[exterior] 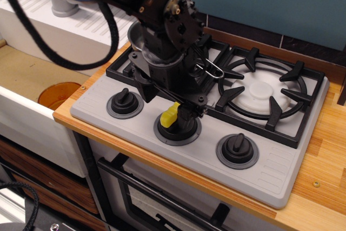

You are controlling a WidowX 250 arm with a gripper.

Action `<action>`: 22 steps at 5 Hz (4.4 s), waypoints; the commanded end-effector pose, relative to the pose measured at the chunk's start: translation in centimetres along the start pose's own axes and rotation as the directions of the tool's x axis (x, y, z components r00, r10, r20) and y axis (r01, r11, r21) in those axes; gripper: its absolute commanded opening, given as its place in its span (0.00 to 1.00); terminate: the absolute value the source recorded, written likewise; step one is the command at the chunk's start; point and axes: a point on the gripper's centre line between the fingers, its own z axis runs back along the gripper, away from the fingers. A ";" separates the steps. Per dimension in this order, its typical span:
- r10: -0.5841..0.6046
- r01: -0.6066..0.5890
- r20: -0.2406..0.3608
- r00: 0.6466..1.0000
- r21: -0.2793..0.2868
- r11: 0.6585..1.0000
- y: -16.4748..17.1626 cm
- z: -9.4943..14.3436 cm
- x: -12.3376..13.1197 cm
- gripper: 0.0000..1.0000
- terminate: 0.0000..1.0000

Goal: Put pot or pan on stove and put fry in pot or pan

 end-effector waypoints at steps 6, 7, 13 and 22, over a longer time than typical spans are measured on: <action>-0.005 -0.008 -0.097 0.995 -0.140 0.990 3.4 5.0 1.9 0.00 0.00; -0.025 0.006 -0.126 0.992 -0.151 0.989 5.6 6.3 3.3 0.00 0.00; -0.107 0.076 -0.118 0.987 -0.240 0.968 11.7 4.3 10.4 1.00 0.00; -0.007 0.003 -0.086 0.996 -0.055 0.999 8.0 11.4 7.1 1.00 1.00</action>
